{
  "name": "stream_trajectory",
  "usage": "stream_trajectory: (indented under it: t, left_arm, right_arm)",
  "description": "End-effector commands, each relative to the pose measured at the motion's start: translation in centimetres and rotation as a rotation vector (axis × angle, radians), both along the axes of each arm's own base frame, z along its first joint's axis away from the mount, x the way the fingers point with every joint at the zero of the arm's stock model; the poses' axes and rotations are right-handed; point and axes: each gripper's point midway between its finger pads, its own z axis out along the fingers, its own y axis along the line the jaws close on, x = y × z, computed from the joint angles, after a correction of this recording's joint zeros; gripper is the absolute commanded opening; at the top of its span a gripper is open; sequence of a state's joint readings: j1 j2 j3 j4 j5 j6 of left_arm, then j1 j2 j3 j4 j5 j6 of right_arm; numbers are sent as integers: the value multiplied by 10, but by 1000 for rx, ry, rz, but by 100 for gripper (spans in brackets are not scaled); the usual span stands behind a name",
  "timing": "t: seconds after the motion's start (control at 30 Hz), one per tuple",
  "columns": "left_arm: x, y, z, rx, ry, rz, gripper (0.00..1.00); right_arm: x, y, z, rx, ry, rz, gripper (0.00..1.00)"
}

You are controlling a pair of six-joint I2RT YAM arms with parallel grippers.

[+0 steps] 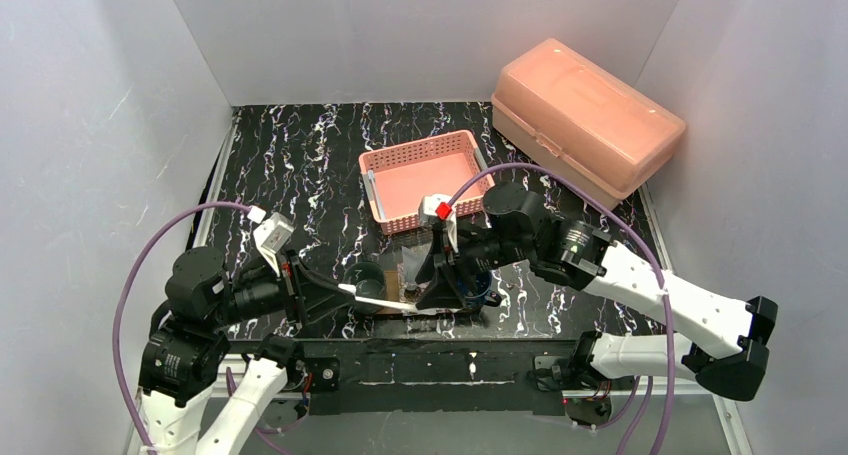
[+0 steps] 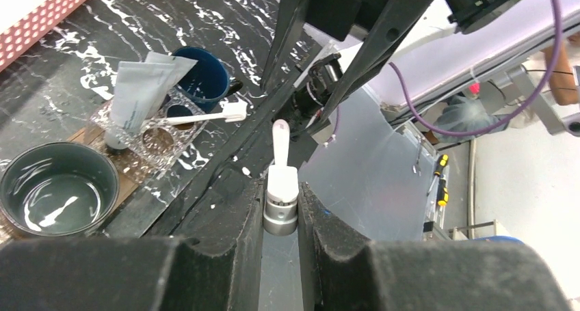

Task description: Prepare toiletry sets of a toothbrush and toothpaste on the tray

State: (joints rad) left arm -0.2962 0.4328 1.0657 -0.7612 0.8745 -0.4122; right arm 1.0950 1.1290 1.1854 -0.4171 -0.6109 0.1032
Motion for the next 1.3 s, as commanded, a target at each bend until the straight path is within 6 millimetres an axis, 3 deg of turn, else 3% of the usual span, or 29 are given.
stream_trajectory:
  t: [0.0, 0.2, 0.57, 1.1, 1.27]
  left_arm:
    - [5, 8, -2, 55, 13, 62, 0]
    - [14, 12, -9, 96, 65, 115, 0]
    - [31, 18, -25, 175, 162, 185, 0]
    - [29, 35, -28, 244, 163, 270, 0]
    - [31, 38, -37, 320, 173, 247, 0]
  right_arm:
    - [28, -1, 31, 60, -80, -185, 62]
    - [57, -7, 27, 29, -129, -358, 63]
    - [86, -7, 17, -14, -161, -500, 63]
    - [103, 5, 9, -23, -151, -533, 63]
    - [104, 11, 7, -26, -140, -523, 63]
